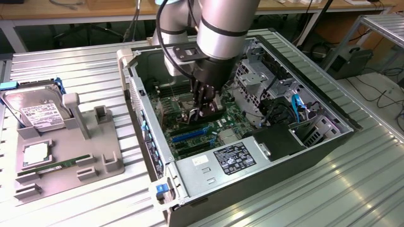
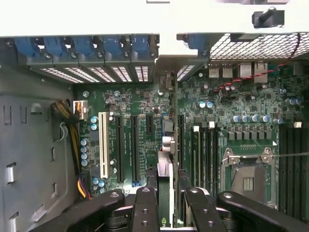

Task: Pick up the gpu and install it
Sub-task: 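Insert the gpu into the slot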

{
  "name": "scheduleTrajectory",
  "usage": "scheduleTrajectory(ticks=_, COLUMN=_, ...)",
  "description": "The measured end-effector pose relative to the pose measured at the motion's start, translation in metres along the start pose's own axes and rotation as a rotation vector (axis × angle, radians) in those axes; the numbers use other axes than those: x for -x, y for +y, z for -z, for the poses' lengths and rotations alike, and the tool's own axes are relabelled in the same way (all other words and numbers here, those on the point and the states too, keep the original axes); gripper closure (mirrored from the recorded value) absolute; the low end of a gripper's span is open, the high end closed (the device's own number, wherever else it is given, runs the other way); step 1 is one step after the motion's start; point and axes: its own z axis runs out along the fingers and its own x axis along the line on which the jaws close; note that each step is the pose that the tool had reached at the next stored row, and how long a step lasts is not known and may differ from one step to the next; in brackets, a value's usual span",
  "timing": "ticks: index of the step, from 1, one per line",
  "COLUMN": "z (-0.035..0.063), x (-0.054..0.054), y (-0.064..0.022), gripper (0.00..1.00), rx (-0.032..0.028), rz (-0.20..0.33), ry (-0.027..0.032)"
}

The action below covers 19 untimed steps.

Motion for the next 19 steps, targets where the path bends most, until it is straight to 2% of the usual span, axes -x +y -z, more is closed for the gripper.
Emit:
scheduleTrajectory(ticks=7, z=-0.0116, x=0.0, y=0.0018, gripper=0.74, rx=-0.0029, rz=0.0, ry=-0.0002)
scheduleTrajectory(ticks=19, z=-0.0305, x=-0.001, y=0.0041, gripper=0.74, rx=-0.0034, rz=0.006, ry=0.0001)
